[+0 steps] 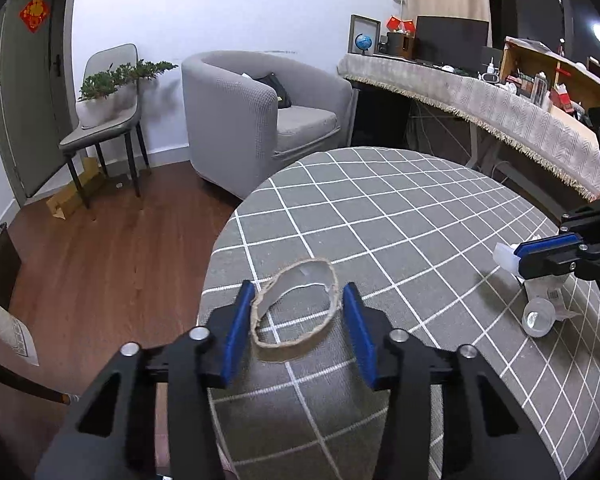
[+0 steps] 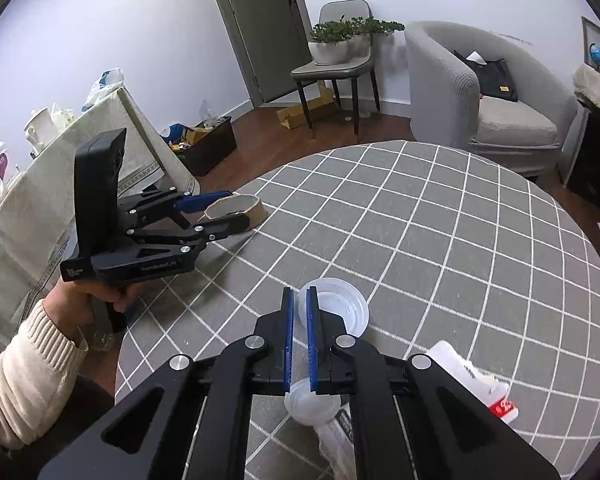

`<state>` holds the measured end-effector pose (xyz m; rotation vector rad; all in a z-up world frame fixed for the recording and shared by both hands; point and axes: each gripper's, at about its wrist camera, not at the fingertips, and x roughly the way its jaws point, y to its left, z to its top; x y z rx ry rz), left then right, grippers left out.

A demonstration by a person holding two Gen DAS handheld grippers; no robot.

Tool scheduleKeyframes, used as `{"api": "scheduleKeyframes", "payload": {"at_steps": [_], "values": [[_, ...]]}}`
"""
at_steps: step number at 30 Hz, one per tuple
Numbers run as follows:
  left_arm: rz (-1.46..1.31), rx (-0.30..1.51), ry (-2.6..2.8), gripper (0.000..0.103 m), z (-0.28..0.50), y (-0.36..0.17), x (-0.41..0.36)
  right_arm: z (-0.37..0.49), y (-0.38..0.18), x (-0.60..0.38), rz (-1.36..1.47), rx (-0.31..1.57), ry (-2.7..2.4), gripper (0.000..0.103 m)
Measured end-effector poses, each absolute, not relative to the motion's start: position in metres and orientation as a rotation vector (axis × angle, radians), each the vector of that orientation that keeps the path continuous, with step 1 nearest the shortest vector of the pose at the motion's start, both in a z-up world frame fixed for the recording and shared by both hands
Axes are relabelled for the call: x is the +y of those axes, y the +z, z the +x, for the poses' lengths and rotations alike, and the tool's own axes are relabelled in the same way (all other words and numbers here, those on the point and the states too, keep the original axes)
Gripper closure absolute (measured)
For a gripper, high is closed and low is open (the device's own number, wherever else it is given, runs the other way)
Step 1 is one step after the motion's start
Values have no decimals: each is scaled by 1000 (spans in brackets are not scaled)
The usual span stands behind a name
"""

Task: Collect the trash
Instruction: 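Grasp the brown tape ring with the left tool while the right holds the cup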

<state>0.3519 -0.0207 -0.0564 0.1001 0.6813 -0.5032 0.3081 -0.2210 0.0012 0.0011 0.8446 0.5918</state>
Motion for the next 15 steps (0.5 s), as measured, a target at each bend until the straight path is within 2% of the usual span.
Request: {"api": "scheduleKeyframes", "payload": {"at_steps": [15], "values": [[62,698,-459,59,332,-51,-10,311,13,-195,29,799,586,97]]}}
